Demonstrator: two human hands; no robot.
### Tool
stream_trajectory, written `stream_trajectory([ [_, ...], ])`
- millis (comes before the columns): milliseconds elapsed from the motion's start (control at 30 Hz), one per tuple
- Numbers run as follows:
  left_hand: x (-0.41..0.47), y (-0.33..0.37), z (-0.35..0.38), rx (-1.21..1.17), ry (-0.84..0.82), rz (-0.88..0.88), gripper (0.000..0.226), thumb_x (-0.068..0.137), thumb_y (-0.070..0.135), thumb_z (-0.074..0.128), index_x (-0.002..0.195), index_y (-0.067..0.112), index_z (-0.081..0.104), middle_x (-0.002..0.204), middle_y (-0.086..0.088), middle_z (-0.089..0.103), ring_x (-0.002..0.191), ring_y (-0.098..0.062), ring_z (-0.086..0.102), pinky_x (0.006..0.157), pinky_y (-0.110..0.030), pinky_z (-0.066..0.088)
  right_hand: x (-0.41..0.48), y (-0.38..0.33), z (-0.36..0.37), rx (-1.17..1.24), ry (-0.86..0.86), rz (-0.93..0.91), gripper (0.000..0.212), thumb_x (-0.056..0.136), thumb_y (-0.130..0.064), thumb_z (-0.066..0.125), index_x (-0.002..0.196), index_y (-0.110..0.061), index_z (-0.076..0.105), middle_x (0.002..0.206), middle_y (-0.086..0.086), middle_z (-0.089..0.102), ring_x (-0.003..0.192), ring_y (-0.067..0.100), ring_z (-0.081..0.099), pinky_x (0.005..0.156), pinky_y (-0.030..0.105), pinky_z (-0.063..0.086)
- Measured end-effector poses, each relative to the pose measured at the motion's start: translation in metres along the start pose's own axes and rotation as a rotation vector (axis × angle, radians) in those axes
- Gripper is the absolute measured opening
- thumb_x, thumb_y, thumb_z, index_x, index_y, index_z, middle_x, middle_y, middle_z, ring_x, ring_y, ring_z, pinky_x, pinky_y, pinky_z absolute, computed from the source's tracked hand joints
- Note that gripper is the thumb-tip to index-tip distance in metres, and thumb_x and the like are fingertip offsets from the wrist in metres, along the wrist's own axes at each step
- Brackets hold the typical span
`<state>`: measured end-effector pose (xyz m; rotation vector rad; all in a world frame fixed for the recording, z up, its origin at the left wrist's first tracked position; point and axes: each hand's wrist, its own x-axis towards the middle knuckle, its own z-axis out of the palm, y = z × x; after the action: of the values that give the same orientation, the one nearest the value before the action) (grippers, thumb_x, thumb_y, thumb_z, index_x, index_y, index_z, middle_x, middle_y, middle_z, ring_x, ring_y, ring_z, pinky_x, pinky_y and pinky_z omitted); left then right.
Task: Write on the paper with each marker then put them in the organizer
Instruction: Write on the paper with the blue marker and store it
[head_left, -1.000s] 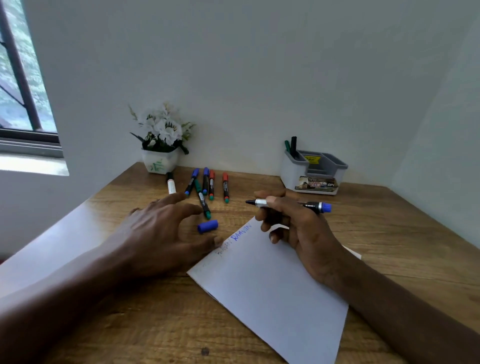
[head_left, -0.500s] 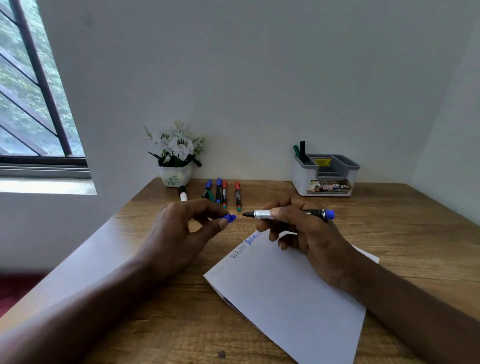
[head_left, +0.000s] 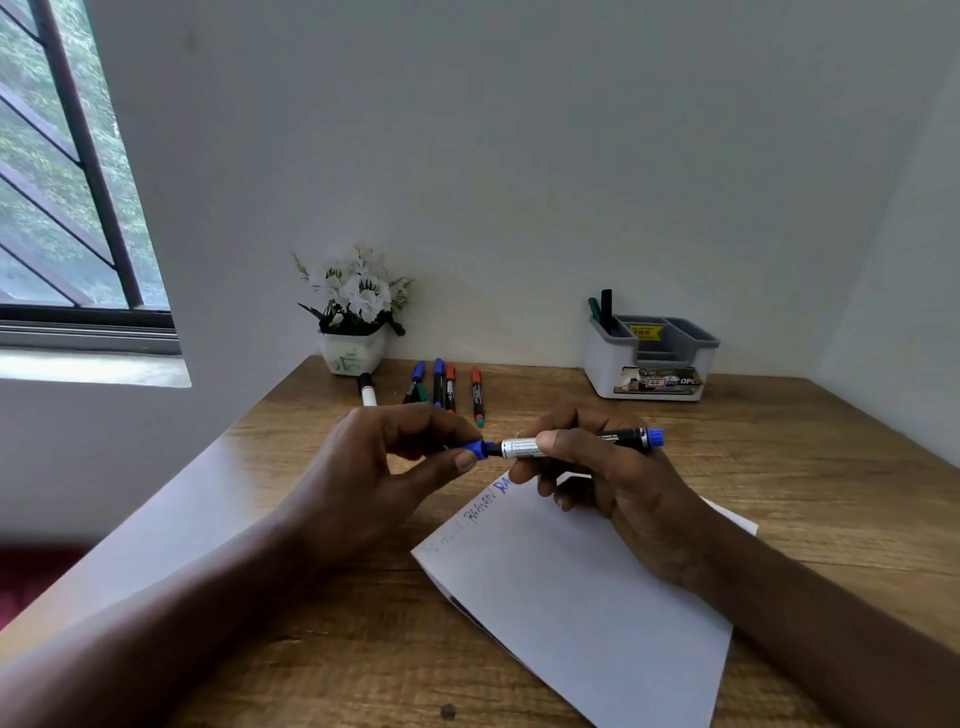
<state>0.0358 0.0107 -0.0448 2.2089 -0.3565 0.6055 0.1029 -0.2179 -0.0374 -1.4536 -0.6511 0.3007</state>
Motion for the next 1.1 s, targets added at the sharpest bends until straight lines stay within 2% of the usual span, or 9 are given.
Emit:
stream_trajectory([
  [167, -0.001, 0.003, 0.001, -0.101, -0.038, 0.021, 0.015, 0.09, 0.019, 0.073, 0.104, 0.023, 0.076, 0.095, 0.006, 0.077, 0.085, -0.017, 0.074, 0.077, -0.034, 0.06, -0.002, -0.001, 0.002, -0.012, -0.072, -0.004, 0.01, 0.087, -0.02, 0.074, 0.088, -0.013, 0.067, 0.091, 0.022, 0.076, 0.07, 0.02, 0.063, 0.061, 0.03, 0.05],
  [367, -0.002, 0.002, 0.002, -0.369, -0.034, 0.015, 0.015, 0.087, 0.008, 0.072, 0.1, 0.004, 0.077, 0.093, -0.01, 0.076, 0.074, -0.023, 0.071, 0.07, -0.031, 0.057, -0.002, -0.005, 0.006, 0.045, -0.053, -0.026, 0.008, 0.078, -0.021, 0.074, 0.075, -0.013, 0.074, 0.072, 0.015, 0.072, 0.057, 0.021, 0.054, 0.052, 0.025, 0.047],
  [500, -0.003, 0.002, 0.001, -0.508, -0.059, -0.047, 0.013, 0.086, 0.005, 0.07, 0.096, -0.001, 0.076, 0.085, -0.008, 0.076, 0.073, -0.02, 0.067, 0.07, -0.027, 0.054, -0.003, -0.004, 0.011, 0.072, -0.043, -0.041, 0.007, 0.075, -0.021, 0.075, 0.074, -0.014, 0.075, 0.073, 0.018, 0.072, 0.058, 0.02, 0.058, 0.054, 0.025, 0.05],
  [633, -0.003, 0.004, 0.003, -0.589, -0.094, -0.087, 0.01, 0.086, 0.009, 0.069, 0.091, 0.004, 0.076, 0.077, -0.004, 0.073, 0.072, -0.02, 0.062, 0.07, -0.027, 0.052, -0.002, -0.004, 0.013, 0.047, -0.028, -0.093, 0.009, 0.078, -0.02, 0.072, 0.07, -0.018, 0.076, 0.072, 0.019, 0.073, 0.058, 0.021, 0.062, 0.054, 0.026, 0.05],
  [767, 0.0, 0.005, 0.003, -0.575, -0.112, -0.097, 0.01, 0.087, 0.011, 0.069, 0.09, 0.004, 0.075, 0.079, -0.005, 0.072, 0.072, -0.021, 0.063, 0.069, -0.03, 0.053, 0.0, -0.003, 0.012, 0.023, -0.032, -0.108, 0.009, 0.079, -0.024, 0.07, 0.074, -0.017, 0.074, 0.071, 0.017, 0.073, 0.065, 0.029, 0.063, 0.056, 0.027, 0.052],
  [867, 0.004, 0.006, 0.002, -0.404, -0.109, -0.028, 0.015, 0.093, 0.019, 0.067, 0.099, 0.007, 0.075, 0.088, -0.006, 0.074, 0.078, -0.019, 0.069, 0.071, -0.031, 0.055, 0.002, -0.007, 0.01, -0.048, -0.025, -0.137, 0.025, 0.084, -0.033, 0.065, 0.093, -0.01, 0.072, 0.072, 0.016, 0.072, 0.068, 0.033, 0.062, 0.057, 0.03, 0.052],
  [933, 0.007, 0.001, 0.0, -0.082, -0.029, 0.046, 0.025, 0.095, 0.042, 0.065, 0.107, 0.022, 0.074, 0.095, 0.005, 0.075, 0.087, -0.014, 0.07, 0.076, -0.034, 0.056, 0.004, -0.007, 0.007, -0.061, 0.008, -0.172, 0.035, 0.088, -0.036, 0.06, 0.106, -0.008, 0.071, 0.077, 0.02, 0.072, 0.067, 0.033, 0.062, 0.056, 0.033, 0.051],
  [1033, 0.007, -0.011, -0.011, 0.378, -0.076, -0.044, 0.073, 0.082, 0.085, 0.041, 0.137, 0.039, 0.054, 0.131, 0.014, 0.06, 0.115, -0.002, 0.058, 0.099, -0.043, 0.049, 0.006, -0.003, -0.001, -0.11, 0.083, -0.212, 0.038, 0.093, -0.041, 0.058, 0.111, -0.012, 0.073, 0.087, 0.019, 0.073, 0.072, 0.027, 0.063, 0.057, 0.034, 0.048],
  [1100, 0.005, -0.019, -0.017, 0.554, -0.232, -0.216, 0.103, 0.069, 0.099, 0.023, 0.154, 0.041, 0.027, 0.159, 0.006, 0.034, 0.141, -0.013, 0.04, 0.118, -0.049, 0.029, 0.007, -0.001, -0.008, -0.139, 0.104, -0.208, 0.045, 0.089, -0.054, 0.065, 0.115, -0.018, 0.073, 0.097, 0.015, 0.074, 0.082, 0.023, 0.064, 0.059, 0.032, 0.048],
])
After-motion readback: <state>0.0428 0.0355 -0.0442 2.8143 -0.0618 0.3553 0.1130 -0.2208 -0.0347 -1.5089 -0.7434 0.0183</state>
